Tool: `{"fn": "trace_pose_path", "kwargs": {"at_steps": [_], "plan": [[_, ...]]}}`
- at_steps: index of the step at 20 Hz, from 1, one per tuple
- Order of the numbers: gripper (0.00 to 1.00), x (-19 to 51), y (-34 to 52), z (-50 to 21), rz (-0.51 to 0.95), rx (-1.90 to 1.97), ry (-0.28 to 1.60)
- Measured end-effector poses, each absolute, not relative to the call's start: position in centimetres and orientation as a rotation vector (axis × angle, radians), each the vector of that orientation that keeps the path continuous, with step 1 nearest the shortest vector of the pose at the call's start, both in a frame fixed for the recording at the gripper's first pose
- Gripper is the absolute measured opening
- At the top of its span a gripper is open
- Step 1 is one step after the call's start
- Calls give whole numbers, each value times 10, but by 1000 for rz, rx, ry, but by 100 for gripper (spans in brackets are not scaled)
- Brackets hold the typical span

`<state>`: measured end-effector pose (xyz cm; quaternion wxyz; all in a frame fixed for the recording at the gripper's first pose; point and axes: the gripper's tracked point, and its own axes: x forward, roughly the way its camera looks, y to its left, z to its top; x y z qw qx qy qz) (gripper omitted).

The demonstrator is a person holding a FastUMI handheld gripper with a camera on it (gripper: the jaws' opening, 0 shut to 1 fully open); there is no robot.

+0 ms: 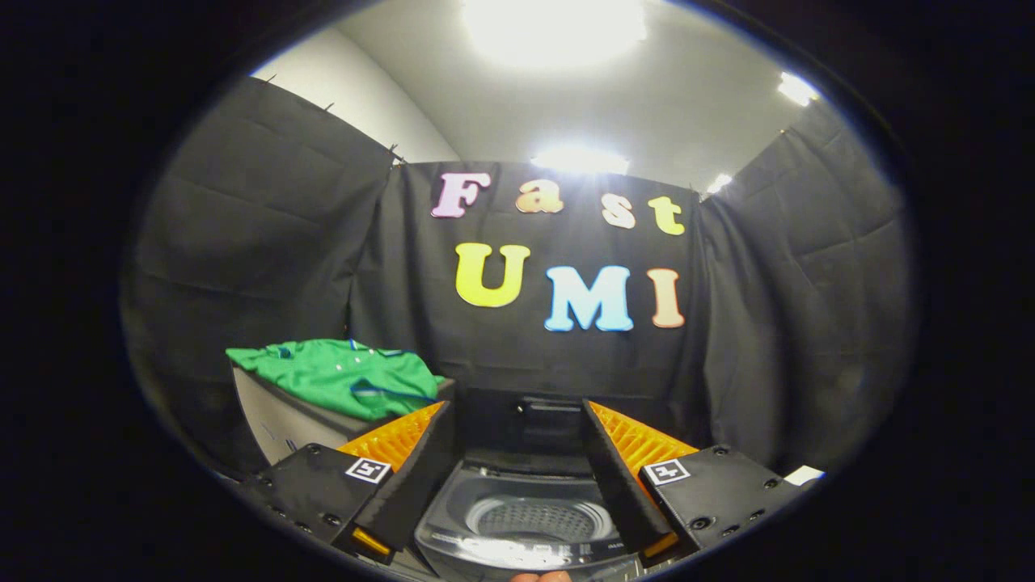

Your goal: Put the clothes into the washing machine and then close the washing machine lid.

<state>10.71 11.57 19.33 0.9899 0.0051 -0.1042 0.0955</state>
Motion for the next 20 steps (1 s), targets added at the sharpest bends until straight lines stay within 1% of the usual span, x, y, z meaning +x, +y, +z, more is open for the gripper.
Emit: {"fn": "trace_pose_path", "kwargs": {"at_steps": [4,9,12,16,20], "plan": [[98,136,178,261,268,27,-254],[97,174,259,298,331,59,-199],[97,198,306,305,347,55,-143],[98,230,371,299,411,8,-33],[98,262,411,283,412,-3,90]]}}
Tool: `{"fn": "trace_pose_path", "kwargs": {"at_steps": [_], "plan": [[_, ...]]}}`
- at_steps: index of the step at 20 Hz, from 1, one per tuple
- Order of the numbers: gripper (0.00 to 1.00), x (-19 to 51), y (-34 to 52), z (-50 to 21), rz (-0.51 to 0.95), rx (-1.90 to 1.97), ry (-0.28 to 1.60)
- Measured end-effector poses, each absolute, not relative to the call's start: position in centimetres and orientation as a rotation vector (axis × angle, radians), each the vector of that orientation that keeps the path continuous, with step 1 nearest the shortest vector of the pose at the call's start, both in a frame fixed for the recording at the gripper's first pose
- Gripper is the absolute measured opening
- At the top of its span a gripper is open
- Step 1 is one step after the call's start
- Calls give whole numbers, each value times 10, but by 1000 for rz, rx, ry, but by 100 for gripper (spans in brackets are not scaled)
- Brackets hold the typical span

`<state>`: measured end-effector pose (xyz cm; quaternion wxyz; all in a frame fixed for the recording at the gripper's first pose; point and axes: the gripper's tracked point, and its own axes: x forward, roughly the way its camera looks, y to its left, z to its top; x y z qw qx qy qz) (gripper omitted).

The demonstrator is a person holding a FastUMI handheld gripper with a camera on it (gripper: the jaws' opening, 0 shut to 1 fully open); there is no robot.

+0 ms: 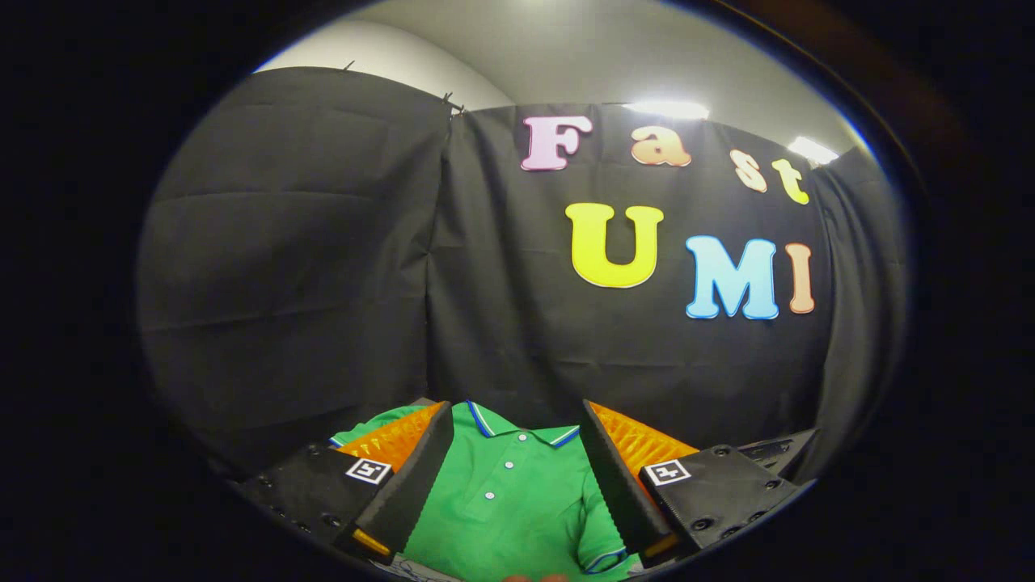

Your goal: Put the clothes into the washing machine and then close the washing machine lid.

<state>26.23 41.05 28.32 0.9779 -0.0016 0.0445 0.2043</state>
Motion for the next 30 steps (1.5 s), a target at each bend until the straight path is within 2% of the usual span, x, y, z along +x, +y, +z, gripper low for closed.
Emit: {"fn": "trace_pose_path", "kwargs": {"at_steps": [8,14,30], "plan": [[98,320,452,213,395,18,439],[98,323,458,178,352,-1,587],[98,312,460,144,323,-37,715]]}}
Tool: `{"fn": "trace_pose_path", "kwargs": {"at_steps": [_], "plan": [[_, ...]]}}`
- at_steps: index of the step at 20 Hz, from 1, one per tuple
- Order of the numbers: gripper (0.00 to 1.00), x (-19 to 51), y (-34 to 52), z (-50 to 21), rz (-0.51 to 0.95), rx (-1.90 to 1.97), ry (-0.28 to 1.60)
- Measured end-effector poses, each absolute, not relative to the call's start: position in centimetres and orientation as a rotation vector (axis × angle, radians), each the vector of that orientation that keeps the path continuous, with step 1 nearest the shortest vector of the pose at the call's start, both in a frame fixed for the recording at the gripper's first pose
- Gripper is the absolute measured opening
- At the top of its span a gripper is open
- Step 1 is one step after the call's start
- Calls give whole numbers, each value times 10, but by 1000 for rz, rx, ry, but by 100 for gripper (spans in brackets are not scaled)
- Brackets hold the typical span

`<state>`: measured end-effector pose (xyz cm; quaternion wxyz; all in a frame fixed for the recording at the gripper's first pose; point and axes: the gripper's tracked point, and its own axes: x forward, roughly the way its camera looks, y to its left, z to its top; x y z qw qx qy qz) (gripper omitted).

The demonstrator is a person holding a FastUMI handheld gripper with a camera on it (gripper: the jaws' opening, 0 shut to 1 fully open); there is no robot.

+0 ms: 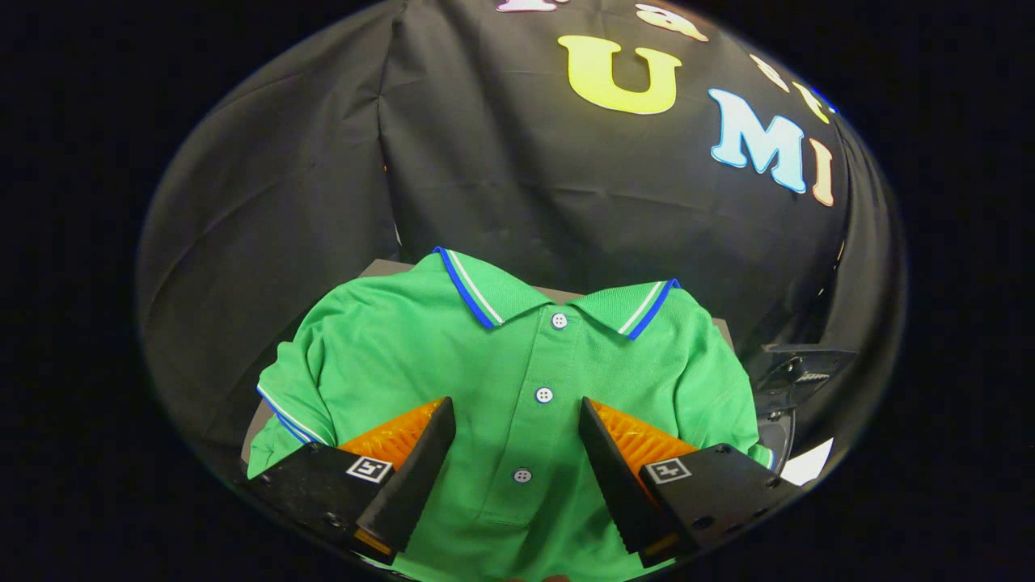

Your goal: Put the clothes into the washing machine and then close the washing machine lid.

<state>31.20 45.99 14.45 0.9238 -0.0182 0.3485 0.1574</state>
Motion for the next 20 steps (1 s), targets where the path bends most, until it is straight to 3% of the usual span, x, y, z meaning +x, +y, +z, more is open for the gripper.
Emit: {"fn": "trace_pose_path", "kwargs": {"at_steps": [5,6,9,13,18,20], "plan": [[98,308,462,147,357,-44,654],[93,308,459,150,370,-53,638],[92,305,460,146,399,-38,660],[15,300,457,147,416,43,688],[15,291,455,153,428,73,701],[2,294,457,159,414,92,676]]}}
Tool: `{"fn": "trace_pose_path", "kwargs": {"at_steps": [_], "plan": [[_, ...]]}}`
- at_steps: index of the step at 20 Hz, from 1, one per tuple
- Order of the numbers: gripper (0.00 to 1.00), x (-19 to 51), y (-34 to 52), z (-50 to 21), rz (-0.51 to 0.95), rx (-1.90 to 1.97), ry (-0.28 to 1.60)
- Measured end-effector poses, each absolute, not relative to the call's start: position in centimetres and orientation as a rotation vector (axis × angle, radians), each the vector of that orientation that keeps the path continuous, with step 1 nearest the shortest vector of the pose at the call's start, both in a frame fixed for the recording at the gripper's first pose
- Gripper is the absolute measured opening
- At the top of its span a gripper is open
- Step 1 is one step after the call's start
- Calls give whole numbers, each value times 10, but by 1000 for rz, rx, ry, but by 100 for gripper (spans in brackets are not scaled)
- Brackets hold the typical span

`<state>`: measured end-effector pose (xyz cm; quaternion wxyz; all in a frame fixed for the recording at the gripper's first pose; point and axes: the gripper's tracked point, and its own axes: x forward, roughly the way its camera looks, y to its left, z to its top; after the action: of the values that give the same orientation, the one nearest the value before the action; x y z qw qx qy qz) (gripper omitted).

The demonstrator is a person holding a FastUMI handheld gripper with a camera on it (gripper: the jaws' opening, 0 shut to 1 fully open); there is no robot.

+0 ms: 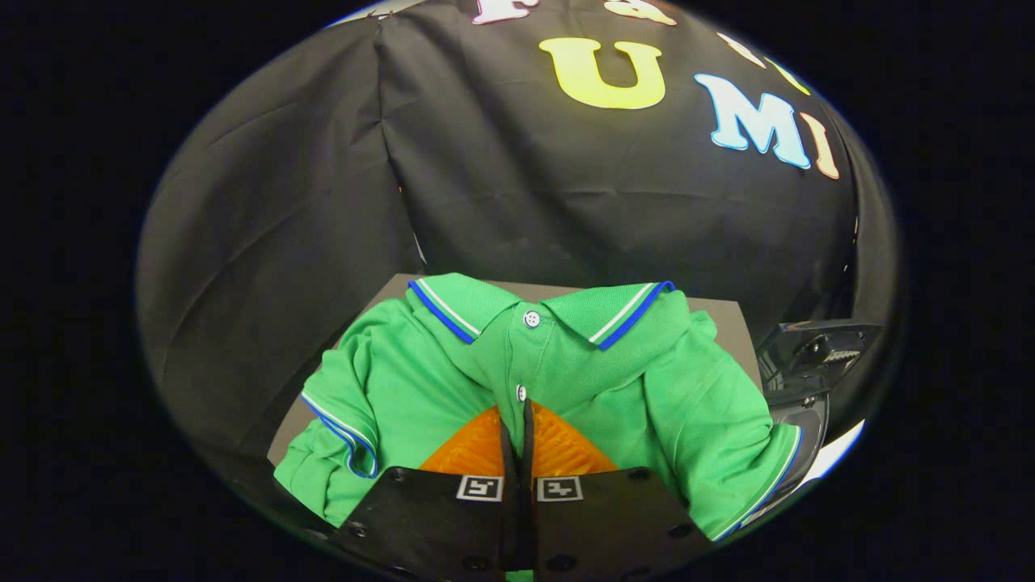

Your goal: Put the clothes into the washing machine and then close the washing machine lid.

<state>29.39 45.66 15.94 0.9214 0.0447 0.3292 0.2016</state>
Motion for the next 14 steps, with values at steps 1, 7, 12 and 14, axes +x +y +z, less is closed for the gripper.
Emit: {"fn": "trace_pose_path", "kwargs": {"at_steps": [1,7,12,14], "plan": [[1,293,458,160,419,95,682],[1,287,456,192,461,113,634],[1,278,455,234,495,137,568],[1,278,451,257,505,125,512]]}}
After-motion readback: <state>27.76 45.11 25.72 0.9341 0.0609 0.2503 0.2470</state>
